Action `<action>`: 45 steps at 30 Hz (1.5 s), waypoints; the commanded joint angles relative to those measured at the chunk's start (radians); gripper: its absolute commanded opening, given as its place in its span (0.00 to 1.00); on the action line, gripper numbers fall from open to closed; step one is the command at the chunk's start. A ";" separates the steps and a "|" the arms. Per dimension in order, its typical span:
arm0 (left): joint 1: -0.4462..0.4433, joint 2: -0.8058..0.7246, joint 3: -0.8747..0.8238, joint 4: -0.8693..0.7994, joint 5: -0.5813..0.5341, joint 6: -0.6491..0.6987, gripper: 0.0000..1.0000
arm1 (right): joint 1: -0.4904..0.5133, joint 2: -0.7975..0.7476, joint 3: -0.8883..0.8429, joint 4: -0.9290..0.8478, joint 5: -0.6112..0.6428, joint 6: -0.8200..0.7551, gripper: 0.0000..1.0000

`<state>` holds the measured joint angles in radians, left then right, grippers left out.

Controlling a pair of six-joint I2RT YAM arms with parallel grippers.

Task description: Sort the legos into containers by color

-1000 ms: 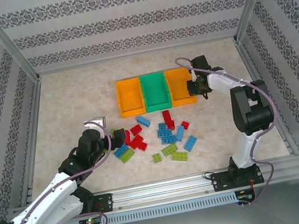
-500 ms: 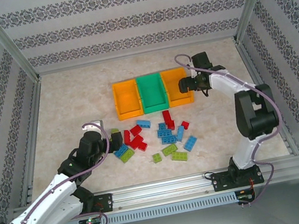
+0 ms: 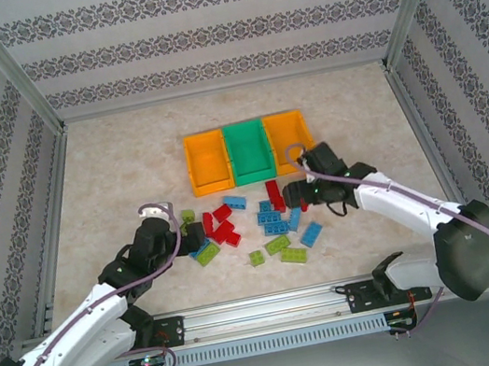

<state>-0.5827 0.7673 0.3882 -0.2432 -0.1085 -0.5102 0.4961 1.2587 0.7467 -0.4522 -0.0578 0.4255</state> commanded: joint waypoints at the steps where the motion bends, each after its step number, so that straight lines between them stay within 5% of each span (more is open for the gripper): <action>1: -0.016 0.010 -0.017 0.050 0.034 -0.024 1.00 | 0.104 -0.021 -0.001 0.007 0.124 0.144 0.86; 8: -0.024 0.045 -0.008 0.055 0.054 -0.026 1.00 | 0.203 0.111 0.083 0.002 0.189 0.221 0.83; 20: -0.031 -0.001 -0.023 0.032 0.030 -0.053 1.00 | 0.212 0.276 0.201 -0.030 0.184 0.207 0.75; 36: -0.033 -0.047 -0.008 -0.044 0.011 -0.078 1.00 | 0.210 0.391 0.243 -0.085 0.180 0.223 0.57; 45: -0.033 -0.070 0.010 -0.103 -0.019 -0.122 1.00 | 0.198 0.354 0.255 -0.098 0.187 0.227 0.37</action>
<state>-0.6022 0.7074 0.3710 -0.2951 -0.0921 -0.6044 0.6975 1.6539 0.9760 -0.5114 0.1158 0.6491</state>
